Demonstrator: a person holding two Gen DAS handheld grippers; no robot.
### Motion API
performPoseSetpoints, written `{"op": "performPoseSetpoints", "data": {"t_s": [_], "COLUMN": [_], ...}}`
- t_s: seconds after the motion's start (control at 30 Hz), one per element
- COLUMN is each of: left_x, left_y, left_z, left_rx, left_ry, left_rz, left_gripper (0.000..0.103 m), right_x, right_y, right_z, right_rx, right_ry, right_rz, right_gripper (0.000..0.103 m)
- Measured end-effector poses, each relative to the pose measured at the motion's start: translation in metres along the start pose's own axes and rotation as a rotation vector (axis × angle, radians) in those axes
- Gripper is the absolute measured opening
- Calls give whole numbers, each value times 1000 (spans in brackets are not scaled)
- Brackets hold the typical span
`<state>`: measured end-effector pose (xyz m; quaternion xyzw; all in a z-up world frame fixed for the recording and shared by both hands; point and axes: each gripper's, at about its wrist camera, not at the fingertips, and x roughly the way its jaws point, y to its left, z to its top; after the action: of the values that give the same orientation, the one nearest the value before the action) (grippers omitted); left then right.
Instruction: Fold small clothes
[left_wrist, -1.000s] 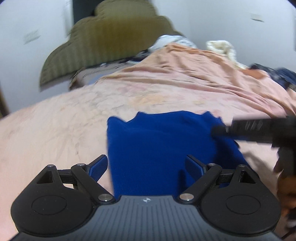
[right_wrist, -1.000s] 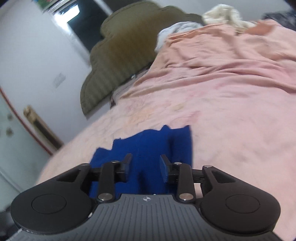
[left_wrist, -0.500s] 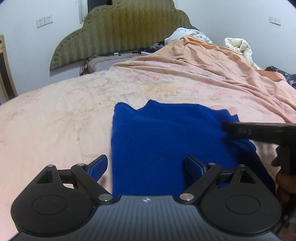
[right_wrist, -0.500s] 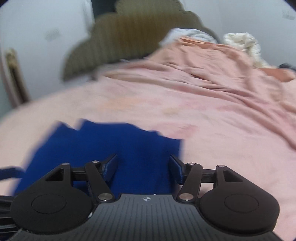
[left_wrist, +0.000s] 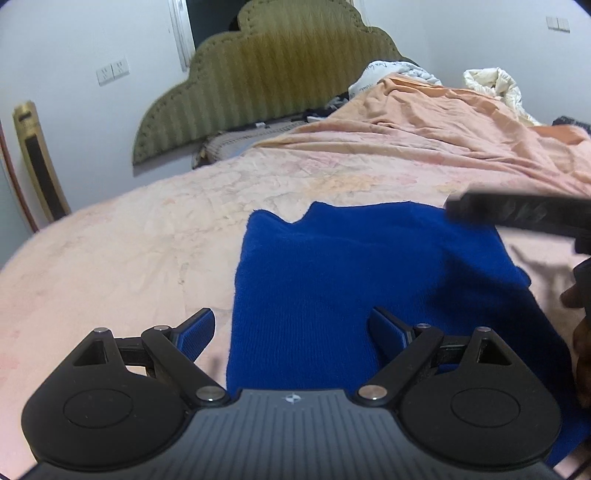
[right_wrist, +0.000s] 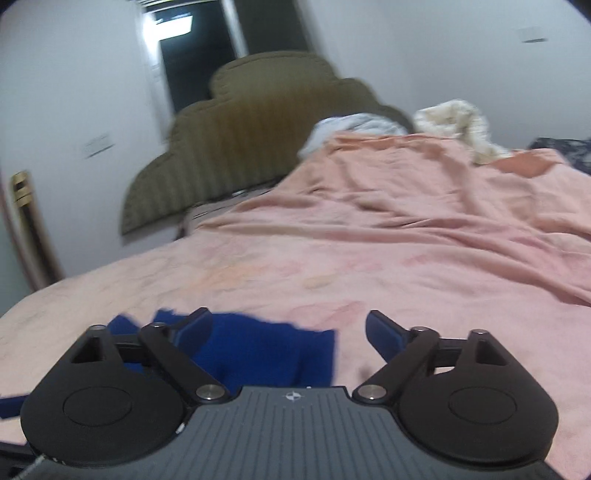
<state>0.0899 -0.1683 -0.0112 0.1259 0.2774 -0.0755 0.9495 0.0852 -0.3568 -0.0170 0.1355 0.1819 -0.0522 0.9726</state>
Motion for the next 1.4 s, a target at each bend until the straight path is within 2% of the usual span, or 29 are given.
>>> {"op": "performPoseSetpoints", "data": {"t_s": [0.07,0.13,0.2,0.27,0.47,0.57,0.73,0.83,0.93,1.03,1.13,1.23,1.4], "left_x": [-7,-11,-13,-15,-19,-18,-14,-12,-11,-13,-15,-14,-14], "left_y": [-5,-9,-11,-11,1,11,32,40,43,45,48,50,51], "left_z": [-1,0,2,5,12,14,14,11,9,7,7,6,6], "left_rx": [28,55,70,67,55,34,-49,-81,-107,-114,-109,-110,-109], "left_ry": [-12,-21,-15,-3,9,53,119,135,153,156,154,158,156], "left_rz": [21,31,27,17,-9,-15,-51,-56,-76,-83,-85,-87,-90], "left_gripper": [92,92,92,92,92,92,92,92,92,92,92,92,92], "right_x": [11,23,22,16,9,6,-13,-36,-48,-45,-43,-54,-60], "right_y": [6,11,9,2,-21,-20,-10,2,22,36,31,27,27], "right_z": [-3,-8,-8,-8,-10,-13,-11,-10,-16,-28,-31,-27,-29], "right_rx": [-37,-88,-110,-89,43,44,-4,-58,-165,-253,-208,-150,-137], "right_ry": [86,160,137,105,71,53,-30,-1,107,190,231,211,216], "right_rz": [2,-84,-170,-206,-182,-178,-192,-179,-103,-139,-174,-173,-154], "right_gripper": [98,98,100,103,103,103,102,103,103,102,102,102,102]}}
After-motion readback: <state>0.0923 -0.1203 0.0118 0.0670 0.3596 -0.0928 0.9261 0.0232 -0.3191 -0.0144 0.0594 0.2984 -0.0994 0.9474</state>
